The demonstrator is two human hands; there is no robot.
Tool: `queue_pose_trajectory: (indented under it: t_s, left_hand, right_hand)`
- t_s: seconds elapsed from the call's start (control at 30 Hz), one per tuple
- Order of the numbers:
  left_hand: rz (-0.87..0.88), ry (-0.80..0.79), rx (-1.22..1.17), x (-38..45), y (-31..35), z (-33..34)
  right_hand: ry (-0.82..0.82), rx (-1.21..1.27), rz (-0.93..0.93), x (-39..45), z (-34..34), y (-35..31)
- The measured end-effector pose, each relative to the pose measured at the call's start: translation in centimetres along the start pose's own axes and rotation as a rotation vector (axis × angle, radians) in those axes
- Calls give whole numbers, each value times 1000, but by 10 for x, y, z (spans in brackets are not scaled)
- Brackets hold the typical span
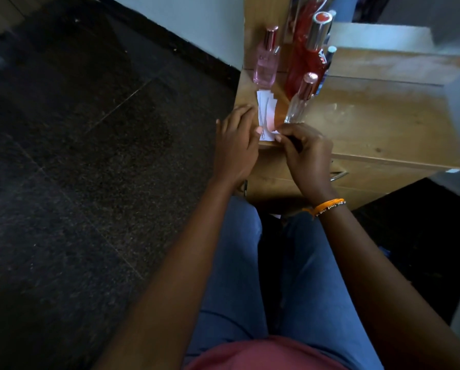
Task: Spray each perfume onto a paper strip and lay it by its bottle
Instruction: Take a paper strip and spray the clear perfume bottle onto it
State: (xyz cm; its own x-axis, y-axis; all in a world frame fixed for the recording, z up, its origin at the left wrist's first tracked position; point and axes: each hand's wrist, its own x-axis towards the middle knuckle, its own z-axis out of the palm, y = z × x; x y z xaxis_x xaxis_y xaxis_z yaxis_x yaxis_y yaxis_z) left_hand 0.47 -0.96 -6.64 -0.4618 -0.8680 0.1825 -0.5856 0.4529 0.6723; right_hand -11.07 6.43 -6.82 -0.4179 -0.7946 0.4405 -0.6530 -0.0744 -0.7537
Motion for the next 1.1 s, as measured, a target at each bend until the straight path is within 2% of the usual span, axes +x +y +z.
queue_pose_trajectory:
  t_s: [0.17,0.27,0.33,0.47,0.53,0.6,0.7,0.77,0.93,1.1]
  left_hand:
    - [-38,-21,-24,0,2,-1]
    - [-111,-29,-178,0,8,-7]
    - [-142,17,-255,-2,15,-11]
    - [-222,176,-153,-9,35,-18]
    - [-333,127,-342,-10,44,-25]
    - [-433,-11,-538,-10,53,-34]
    - [-474,-92,-643,-14,59,-39]
    - [-488,-99,-639,-17,61,-39]
    - [-459,-157,-630,-26,68,-35]
    - [-368,-207,-577,-30,73,-27]
  right_hand:
    - [83,31,27,-2,3,-3]
    - [123,33,-9,-3,2,-6]
    - [129,33,-43,-3,2,-8]
    - [139,35,-99,-2,-1,-13]
    - [153,13,-170,-3,-5,-18]
    - [160,-50,-246,-6,-9,-22]
    - [117,-129,-309,-14,-16,-24]
    - [101,-36,-235,-20,-19,-26]
    - [199,457,314,-25,-24,-43]
    - [208,599,477,-18,-38,-38]
